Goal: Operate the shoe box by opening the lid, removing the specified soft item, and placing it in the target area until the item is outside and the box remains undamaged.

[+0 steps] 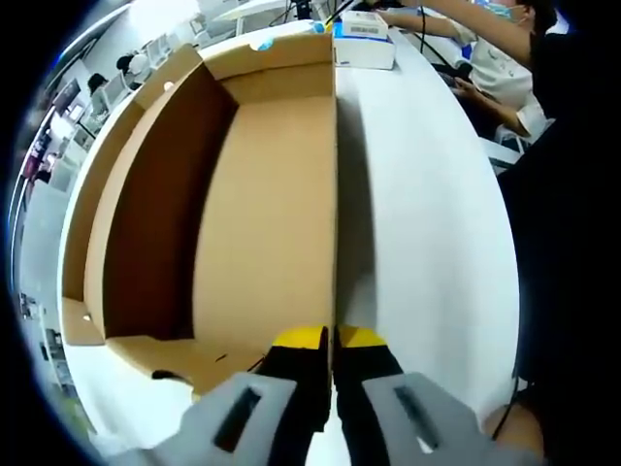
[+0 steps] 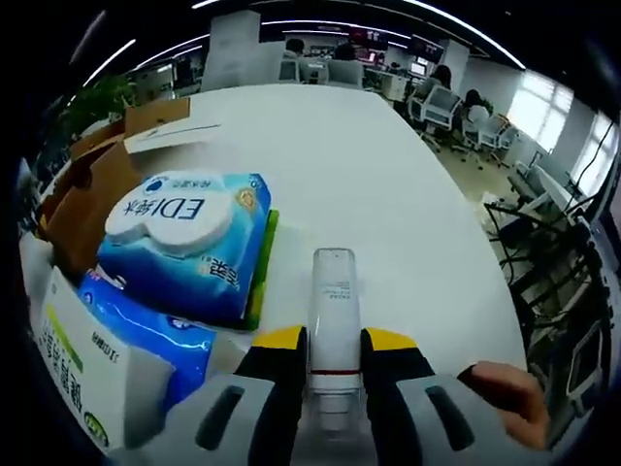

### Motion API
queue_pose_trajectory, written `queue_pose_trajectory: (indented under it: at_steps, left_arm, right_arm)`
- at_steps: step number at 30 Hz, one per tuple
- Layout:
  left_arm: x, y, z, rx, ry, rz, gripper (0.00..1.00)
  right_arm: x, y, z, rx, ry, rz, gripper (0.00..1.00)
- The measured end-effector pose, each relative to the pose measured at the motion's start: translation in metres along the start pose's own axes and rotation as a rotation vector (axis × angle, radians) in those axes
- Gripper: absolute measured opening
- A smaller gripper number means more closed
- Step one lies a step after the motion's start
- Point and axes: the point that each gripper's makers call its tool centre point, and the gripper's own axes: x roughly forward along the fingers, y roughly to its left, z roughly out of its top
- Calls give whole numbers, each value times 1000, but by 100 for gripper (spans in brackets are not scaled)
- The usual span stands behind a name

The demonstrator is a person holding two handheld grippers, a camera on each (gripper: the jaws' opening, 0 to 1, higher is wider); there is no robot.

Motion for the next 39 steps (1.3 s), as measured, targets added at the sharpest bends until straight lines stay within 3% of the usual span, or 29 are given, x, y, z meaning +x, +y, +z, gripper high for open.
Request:
queue_pose_trajectory:
  at_steps: [5, 8, 17, 27, 33, 39]
  left_arm:
    - [0, -1, 0, 0, 0, 1, 2]
    - [0, -1, 0, 0, 0, 1, 2]
    - [0, -1, 0, 0, -2, 1, 2]
    - [0, 0, 0, -2, -1, 2, 2]
    - [0, 0, 1, 2, -2, 4, 2]
    - [0, 0, 0, 2, -2, 5, 2]
  right_arm:
    - [-5, 11, 4, -20, -2, 24, 27]
    - [-9, 10, 10, -36, -13, 11, 32]
    - [-26, 15, 25, -55, -44, -10, 33]
    - [-71, 30, 83, -96, -144, -26, 34]
    - [-97, 61, 130, -168, -222, -19, 36]
    - [-101, 84, 167, -197, -254, 3, 44]
